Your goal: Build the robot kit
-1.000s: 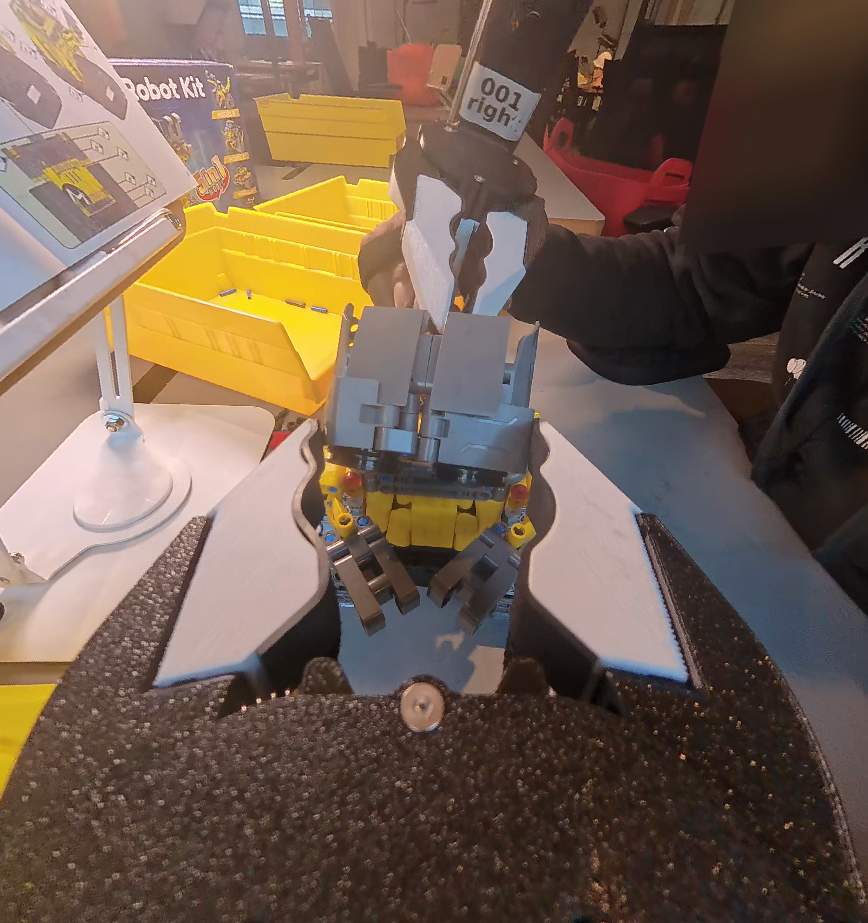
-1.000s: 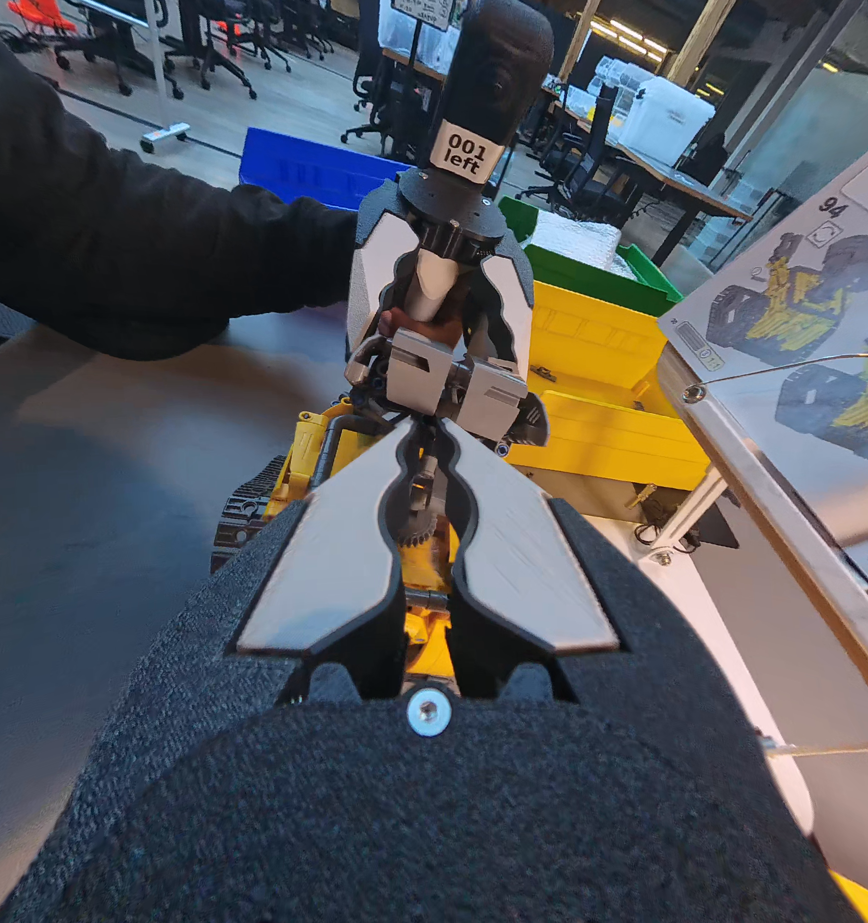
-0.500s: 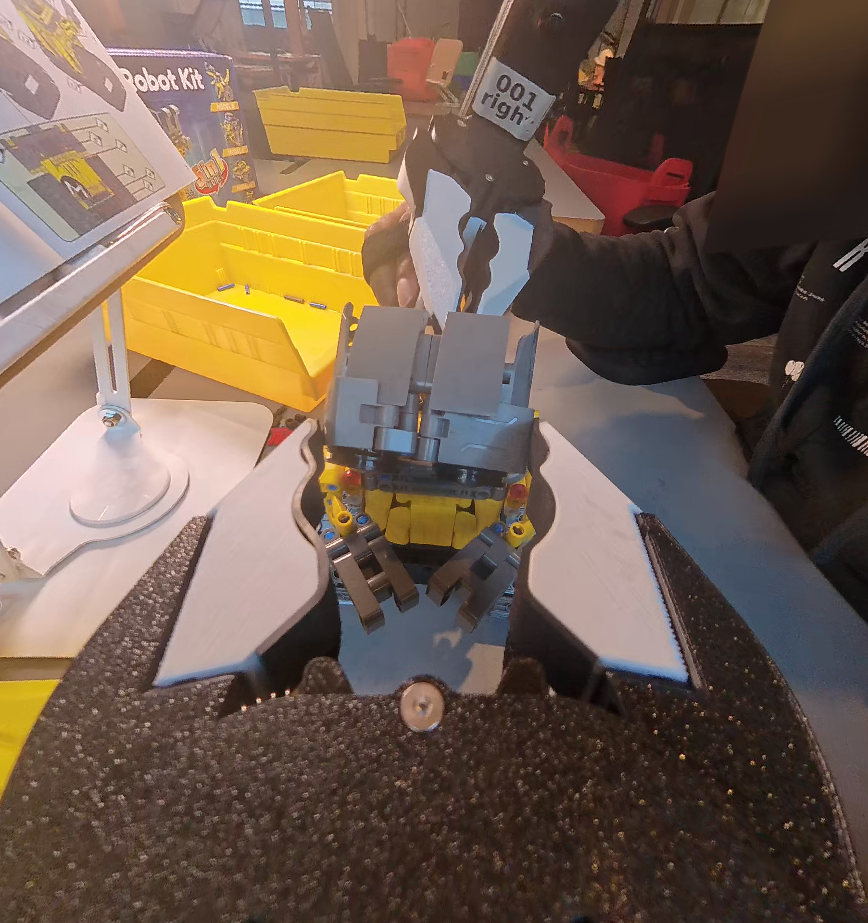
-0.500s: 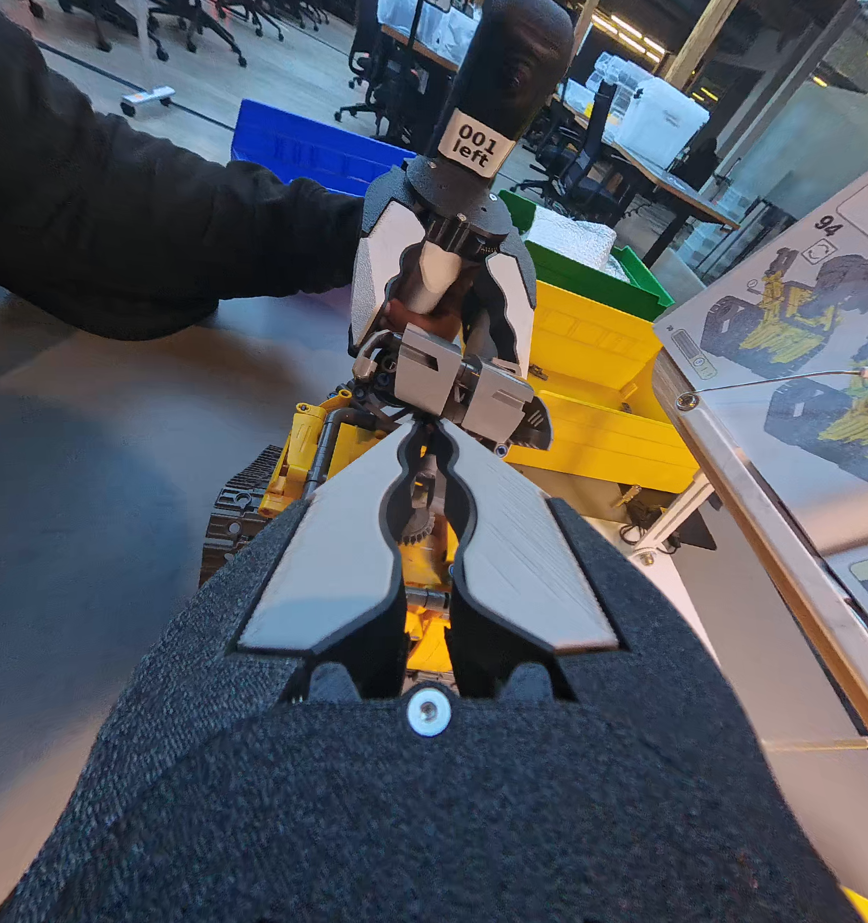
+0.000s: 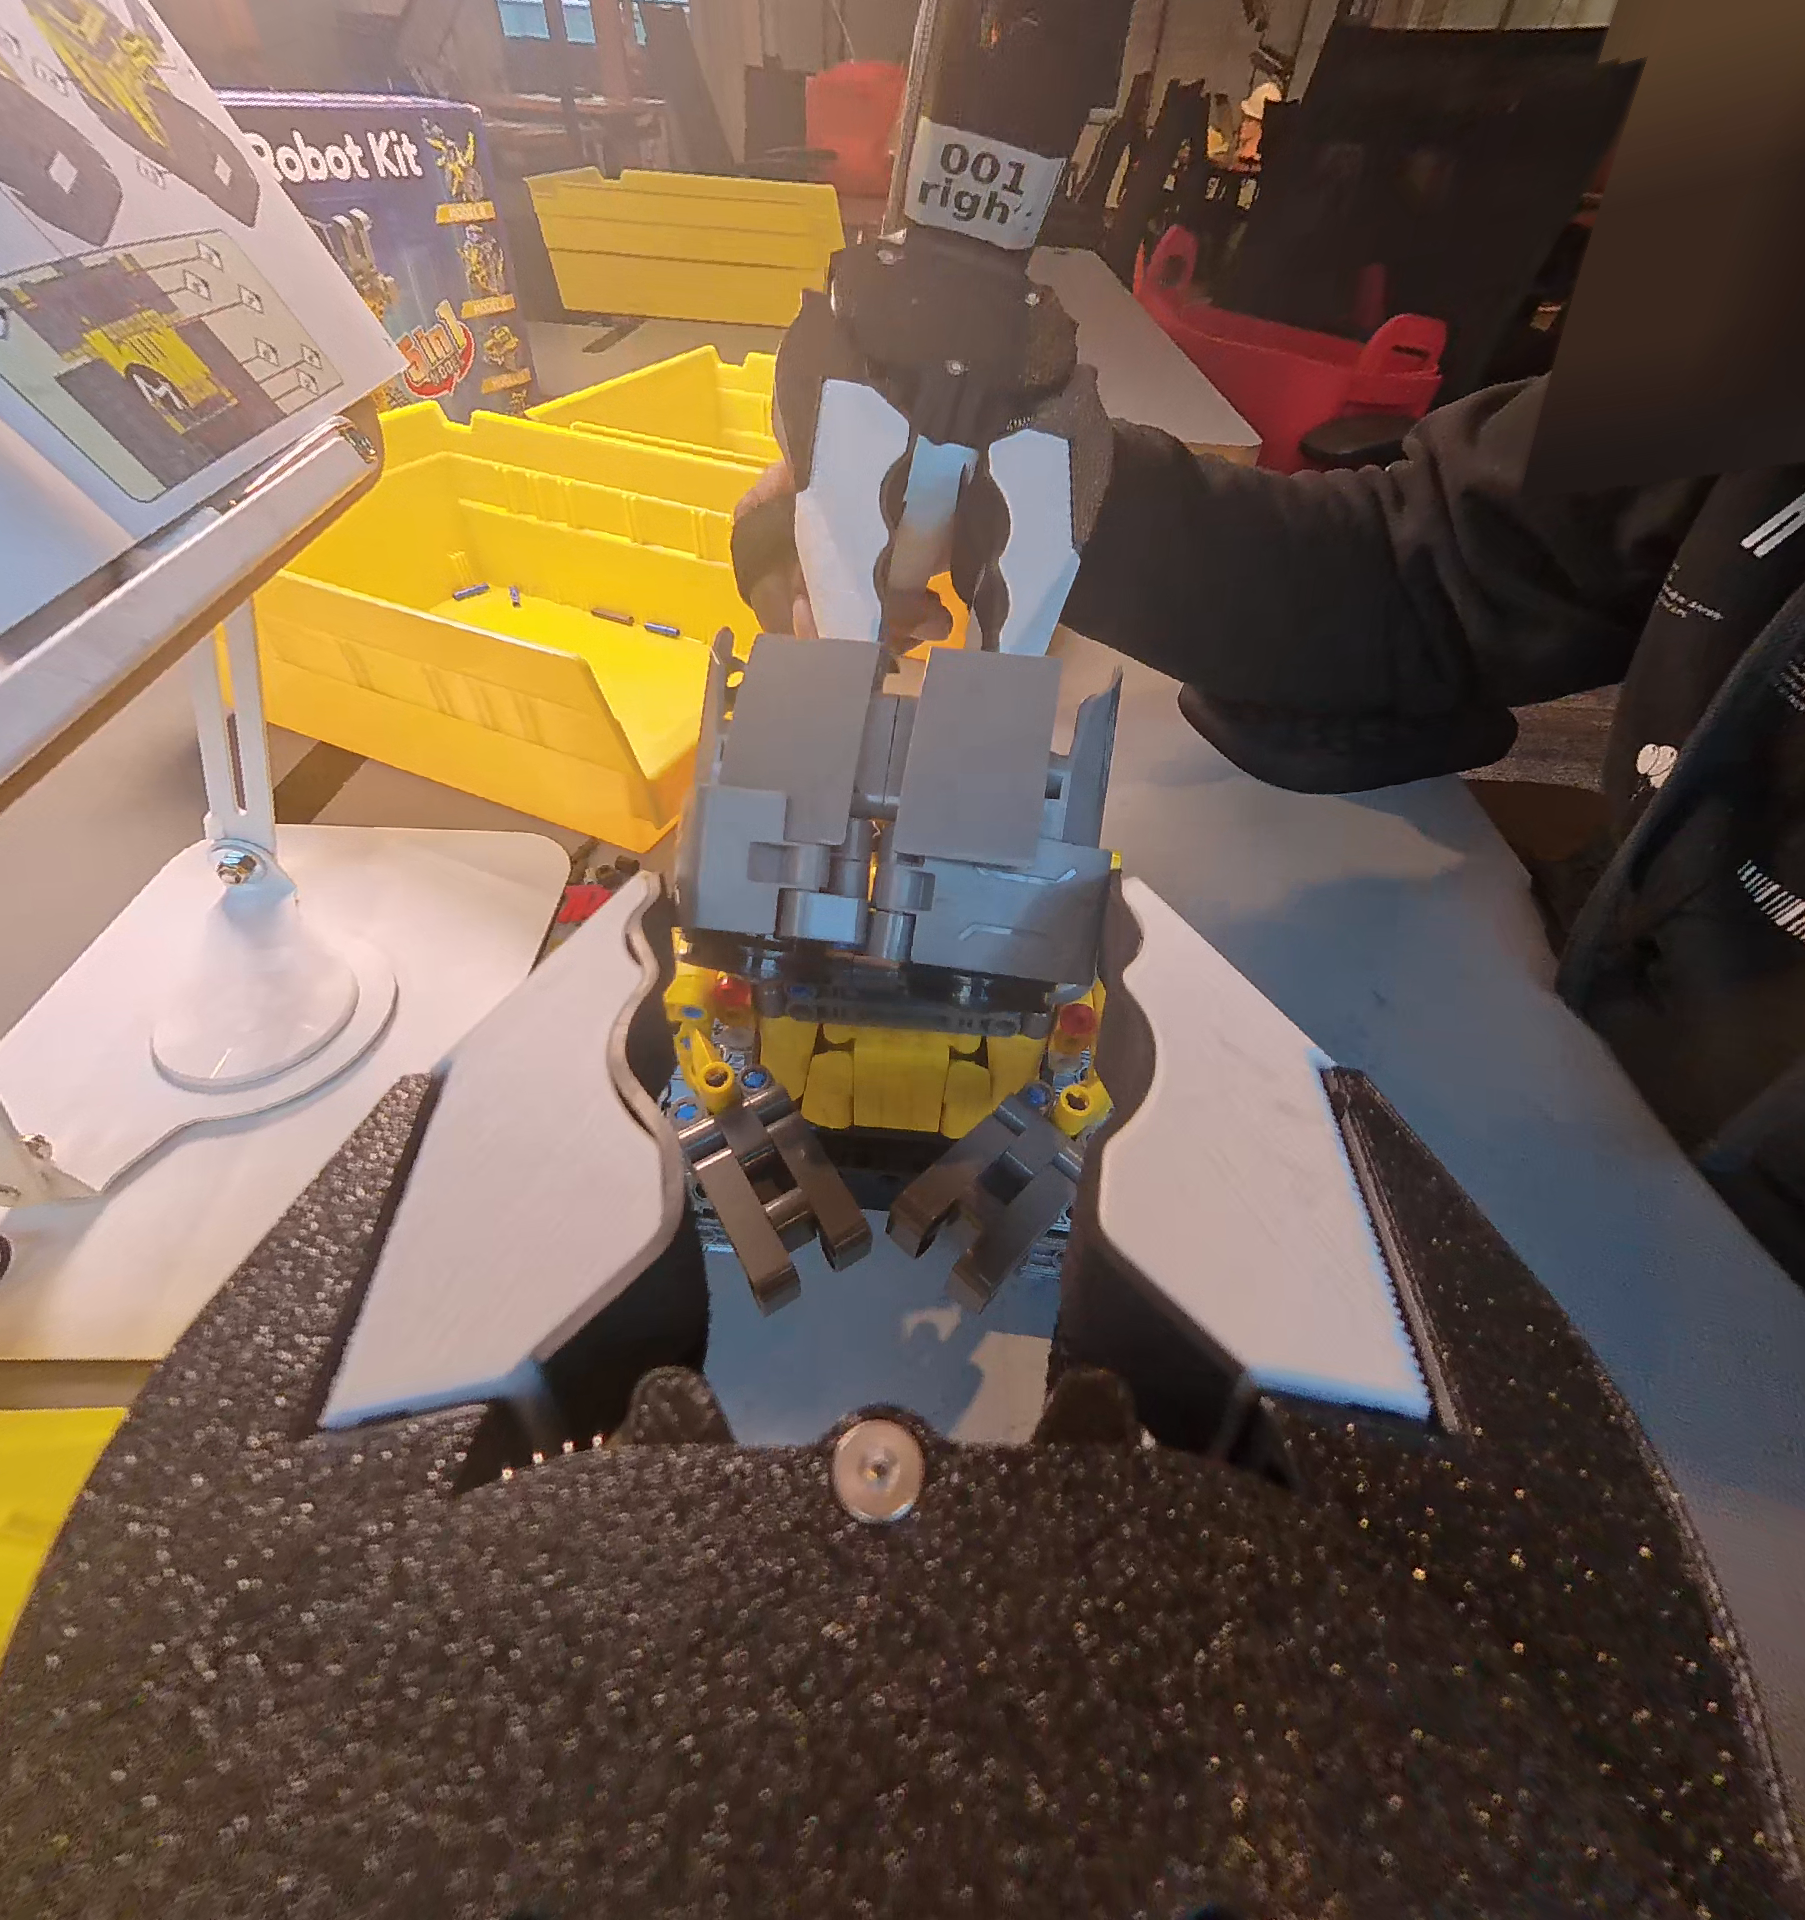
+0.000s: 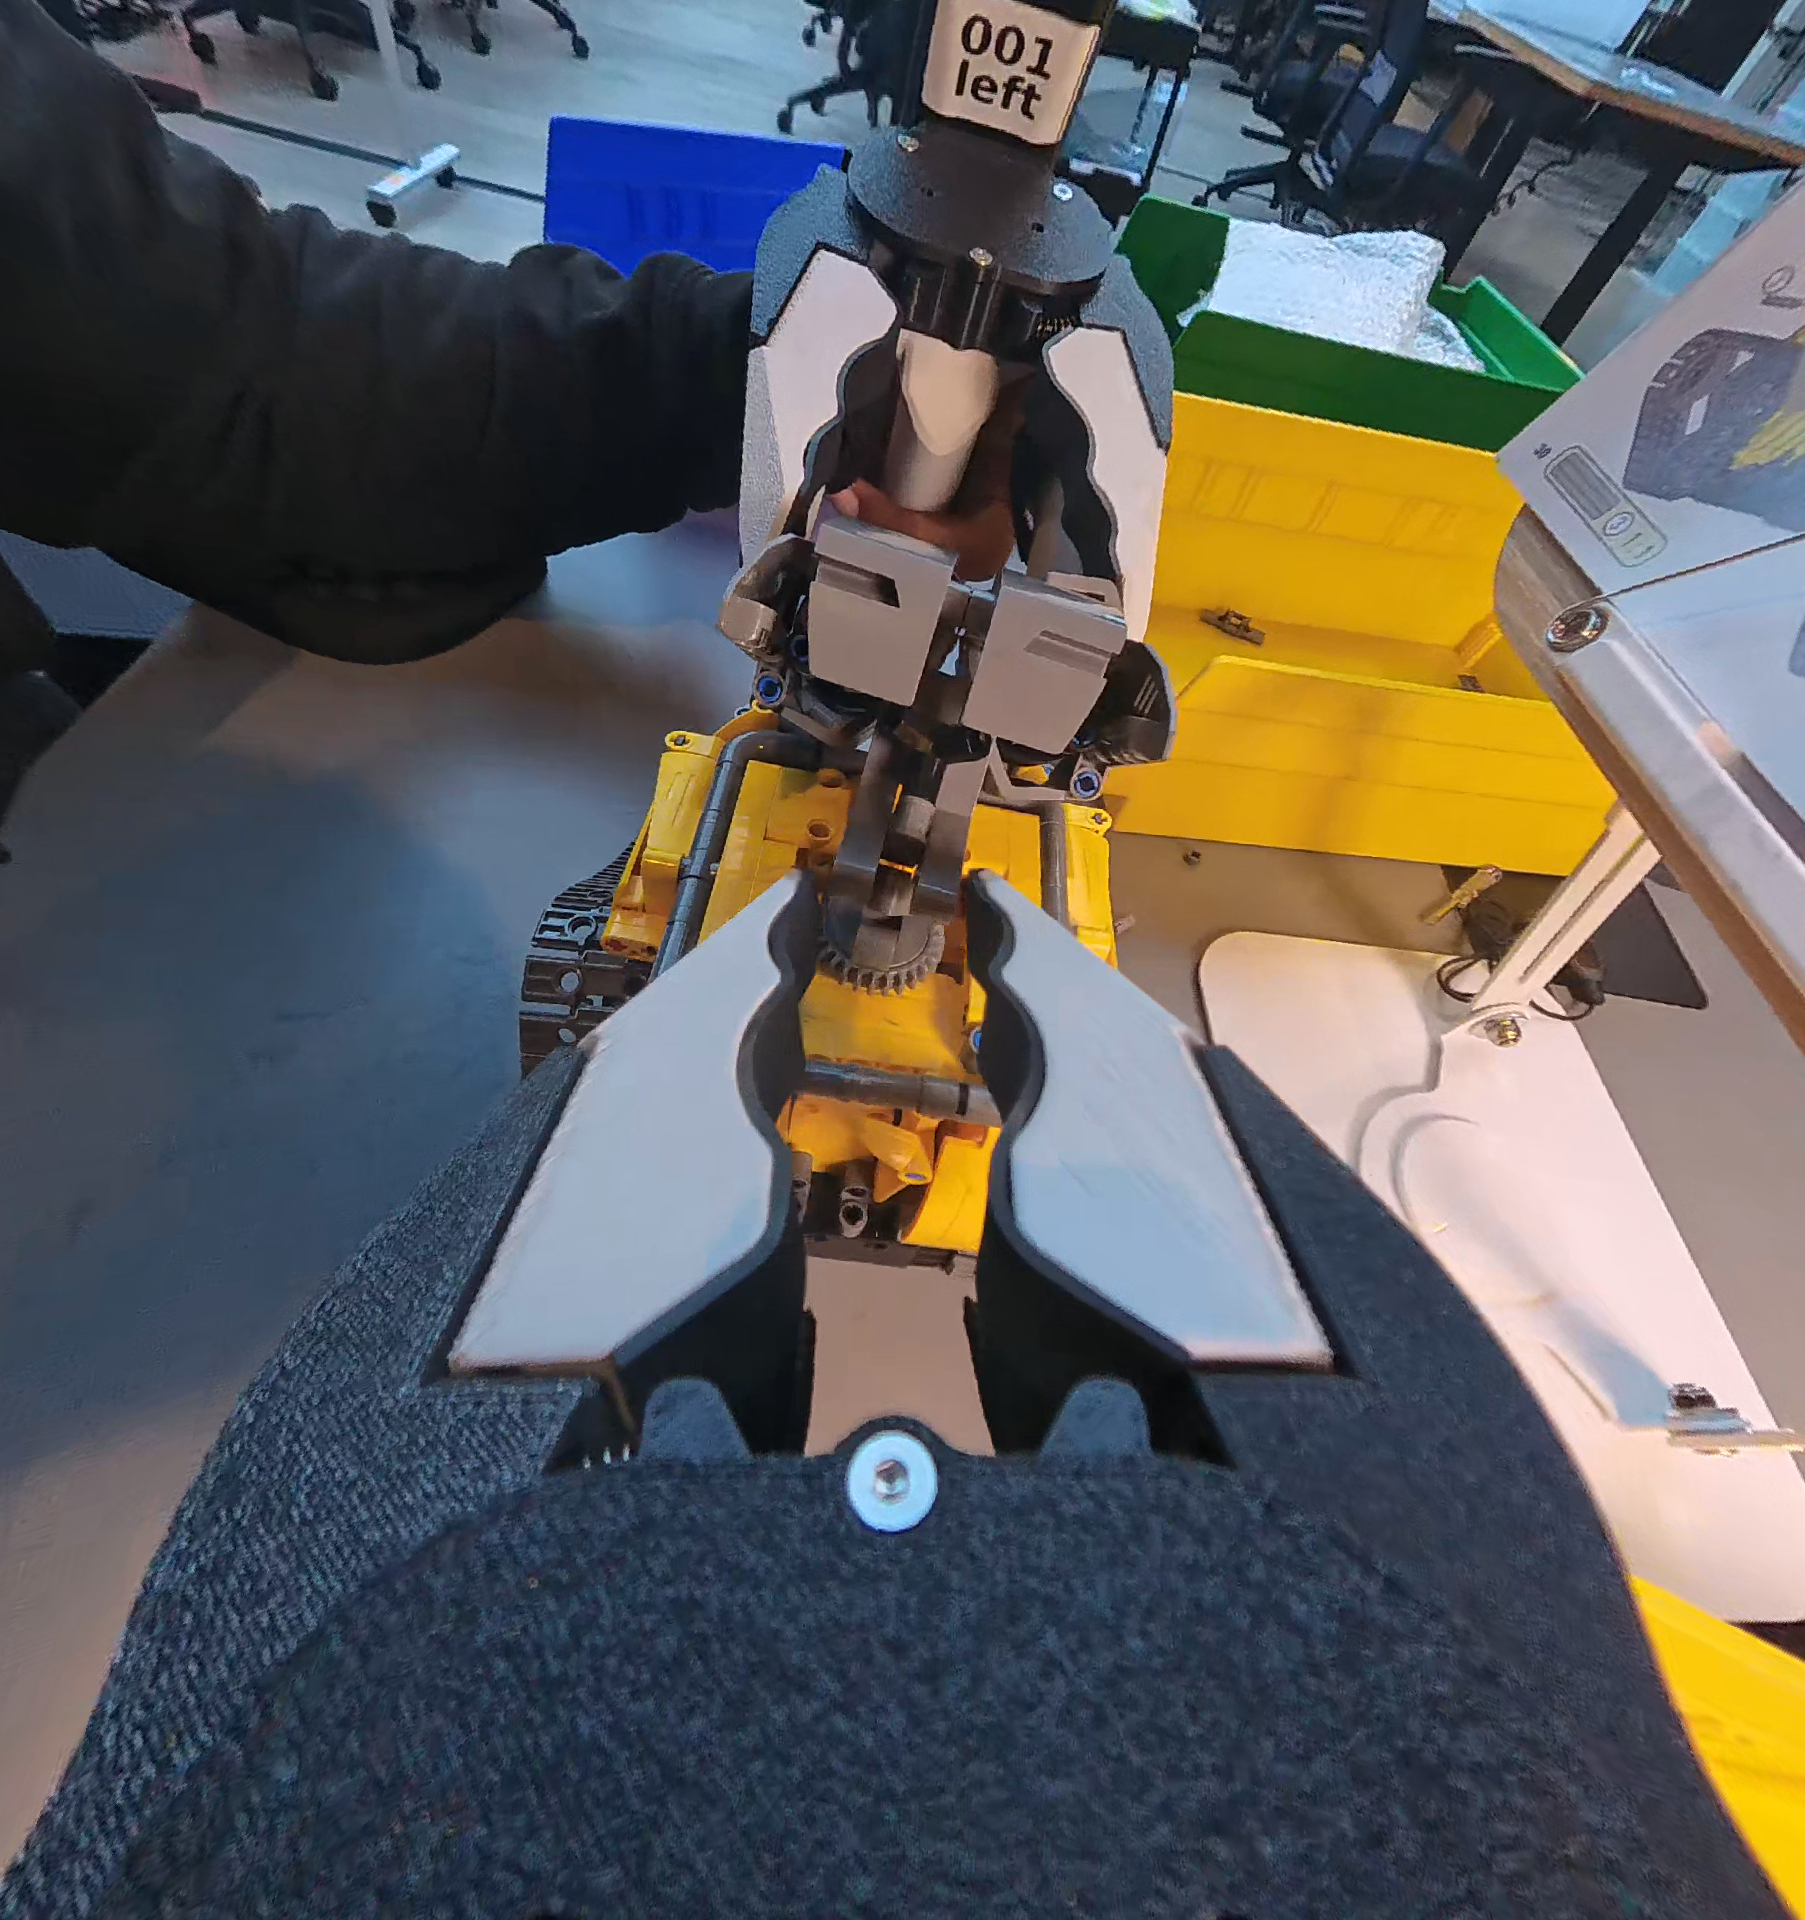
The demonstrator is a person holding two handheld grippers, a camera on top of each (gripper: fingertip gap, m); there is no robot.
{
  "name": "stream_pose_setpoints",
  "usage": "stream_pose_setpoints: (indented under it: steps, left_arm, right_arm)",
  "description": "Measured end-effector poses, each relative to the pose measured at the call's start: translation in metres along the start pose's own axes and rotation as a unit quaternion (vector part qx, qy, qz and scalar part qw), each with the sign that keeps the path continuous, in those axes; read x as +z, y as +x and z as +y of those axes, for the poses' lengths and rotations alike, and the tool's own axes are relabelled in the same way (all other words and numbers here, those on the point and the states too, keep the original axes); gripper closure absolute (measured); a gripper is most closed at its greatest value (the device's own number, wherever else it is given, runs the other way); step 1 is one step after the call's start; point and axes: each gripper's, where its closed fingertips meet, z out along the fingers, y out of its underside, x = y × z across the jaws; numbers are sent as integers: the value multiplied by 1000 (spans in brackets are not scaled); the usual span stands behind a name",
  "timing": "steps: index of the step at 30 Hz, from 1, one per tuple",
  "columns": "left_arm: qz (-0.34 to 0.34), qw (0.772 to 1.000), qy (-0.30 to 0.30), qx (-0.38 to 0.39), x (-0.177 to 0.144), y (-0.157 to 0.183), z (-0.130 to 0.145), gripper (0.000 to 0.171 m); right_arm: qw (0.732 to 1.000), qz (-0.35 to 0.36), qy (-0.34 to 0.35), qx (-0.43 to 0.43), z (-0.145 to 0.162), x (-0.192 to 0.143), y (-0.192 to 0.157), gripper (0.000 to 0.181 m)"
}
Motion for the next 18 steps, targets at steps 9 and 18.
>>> stream_pose_setpoints:
  steps: [9, 18]
  left_arm:
    - [-3, 1000, -1, 3, 1, 0, 0, 90]
    - [-12, 1000, 0, 14, 0, 1, -7, 91]
  right_arm:
    - [1000, -6, -6, 23, 4, 5, 0, 156]
    - [999, -20, 12, 43, 6, 6, -1, 156]
